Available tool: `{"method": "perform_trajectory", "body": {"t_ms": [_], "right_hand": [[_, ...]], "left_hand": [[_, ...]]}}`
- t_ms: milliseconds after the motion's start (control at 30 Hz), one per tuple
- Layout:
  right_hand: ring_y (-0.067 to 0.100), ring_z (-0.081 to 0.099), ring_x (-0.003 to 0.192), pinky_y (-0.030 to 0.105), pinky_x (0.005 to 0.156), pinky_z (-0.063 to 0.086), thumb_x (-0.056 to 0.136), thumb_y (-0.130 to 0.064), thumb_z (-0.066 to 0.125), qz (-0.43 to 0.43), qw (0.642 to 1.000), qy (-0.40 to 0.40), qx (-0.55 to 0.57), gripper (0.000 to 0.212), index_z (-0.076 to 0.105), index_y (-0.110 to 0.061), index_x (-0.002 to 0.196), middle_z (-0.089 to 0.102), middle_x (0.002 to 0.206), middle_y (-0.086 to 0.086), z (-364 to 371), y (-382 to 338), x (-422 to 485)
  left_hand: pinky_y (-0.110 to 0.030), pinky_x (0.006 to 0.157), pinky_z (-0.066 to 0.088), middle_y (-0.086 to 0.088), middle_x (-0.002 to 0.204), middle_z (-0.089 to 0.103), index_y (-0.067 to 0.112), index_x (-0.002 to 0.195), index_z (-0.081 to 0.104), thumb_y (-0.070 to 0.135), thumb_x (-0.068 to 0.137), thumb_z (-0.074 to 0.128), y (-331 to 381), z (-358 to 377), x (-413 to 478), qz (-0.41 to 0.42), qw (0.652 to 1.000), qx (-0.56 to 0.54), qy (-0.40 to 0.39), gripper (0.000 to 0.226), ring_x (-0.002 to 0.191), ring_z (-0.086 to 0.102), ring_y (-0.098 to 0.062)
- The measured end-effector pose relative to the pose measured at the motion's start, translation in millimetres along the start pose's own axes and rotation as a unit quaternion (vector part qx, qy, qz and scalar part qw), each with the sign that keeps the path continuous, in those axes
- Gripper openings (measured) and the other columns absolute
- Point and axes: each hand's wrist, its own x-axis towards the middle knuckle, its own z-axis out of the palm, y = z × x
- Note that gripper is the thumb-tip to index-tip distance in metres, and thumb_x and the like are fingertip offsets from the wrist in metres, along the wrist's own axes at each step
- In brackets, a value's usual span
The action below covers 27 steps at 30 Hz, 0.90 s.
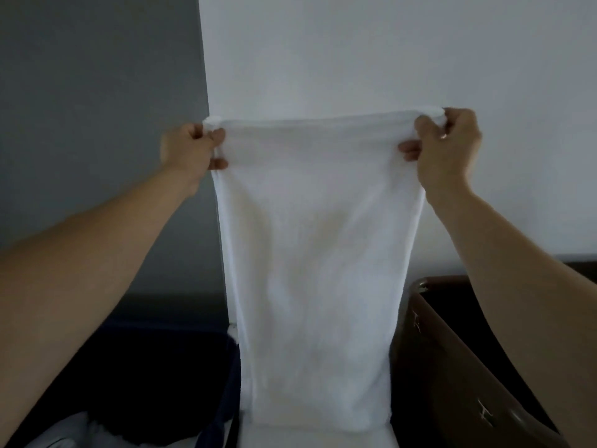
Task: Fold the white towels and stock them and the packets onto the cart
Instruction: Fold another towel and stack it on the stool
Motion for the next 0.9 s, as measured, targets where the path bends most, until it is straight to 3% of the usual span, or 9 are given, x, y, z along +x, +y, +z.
{"method": "perform_trajectory", "body": {"t_ms": [200,333,433,533,633,767,900], "right_hand": [[0.017,0.071,0.057,0.028,0.047,0.052,0.093,-0.02,0.061,-0.025,0.999,0.016,0.037,0.018,0.047,-0.029,0.088,0.064,0.108,0.018,-0.5,-20.7,-0.6],[0.018,0.07,0.056,0.03,0.046,0.051,0.092,-0.023,0.062,-0.06,0.997,0.022,0.036,0.016,0.047,-0.028,0.09,0.065,0.108,0.016,-6.0,-41.2,1.8],[0.019,0.07,0.055,0.028,0.043,0.049,0.091,-0.024,0.062,-0.074,0.994,0.053,0.056,0.015,0.047,-0.025,0.092,0.062,0.107,0.011,-11.0,-52.7,10.3],[0.019,0.07,0.053,0.032,0.042,0.051,0.089,-0.024,0.065,-0.019,0.999,0.03,0.01,0.019,0.046,-0.027,0.087,0.066,0.107,0.016,-11.5,-40.5,10.8],[0.023,0.07,0.054,0.043,0.05,0.057,0.089,-0.026,0.069,0.045,0.997,-0.001,-0.063,0.02,0.048,-0.026,0.087,0.07,0.098,0.016,-13.6,-4.0,-1.4],[0.023,0.071,0.057,0.041,0.056,0.06,0.094,-0.022,0.065,0.098,0.99,-0.039,-0.095,0.017,0.049,-0.017,0.098,0.069,0.09,0.011,-9.5,36.5,-18.2],[0.023,0.072,0.06,0.042,0.062,0.062,0.095,-0.019,0.062,0.136,0.986,-0.05,-0.086,0.016,0.048,-0.015,0.101,0.065,0.09,0.007,-4.2,58.1,-19.5]], "left_hand": [[-0.025,0.052,0.056,0.001,0.083,0.06,0.015,0.077,0.063,0.014,0.09,0.071,20.4,4.6,-2.0,0.039,0.998,-0.033,0.042,0.015,0.071,0.063,-0.017],[-0.049,0.062,0.06,-0.003,0.078,0.053,0.009,0.083,0.058,0.021,0.09,0.068,33.5,6.0,-7.1,0.094,0.991,-0.014,0.097,0.017,0.052,0.064,-0.009],[-0.045,0.06,0.06,0.001,0.074,0.055,0.01,0.079,0.057,0.023,0.092,0.065,47.6,10.3,-13.8,0.131,0.987,-0.022,0.089,0.019,0.053,0.062,-0.007],[-0.029,0.046,0.057,0.002,0.08,0.055,0.017,0.075,0.053,0.017,0.093,0.067,46.6,12.9,-15.0,0.052,0.997,-0.015,0.049,0.023,0.066,0.06,-0.012],[-0.024,0.039,0.052,0.0,0.084,0.051,0.014,0.079,0.053,0.017,0.092,0.069,8.1,11.4,-16.8,-0.036,0.999,0.023,0.005,0.021,0.072,0.057,-0.016],[-0.026,0.043,0.055,-0.005,0.101,0.059,0.005,0.103,0.059,0.014,0.091,0.07,-43.1,10.0,-18.8,-0.105,0.994,0.025,0.001,0.018,0.08,0.062,-0.02],[-0.03,0.051,0.059,-0.008,0.112,0.059,0.004,0.105,0.061,0.013,0.091,0.07,-62.2,13.6,-12.7,-0.124,0.992,0.011,-0.019,0.018,0.093,0.064,-0.026]]}}
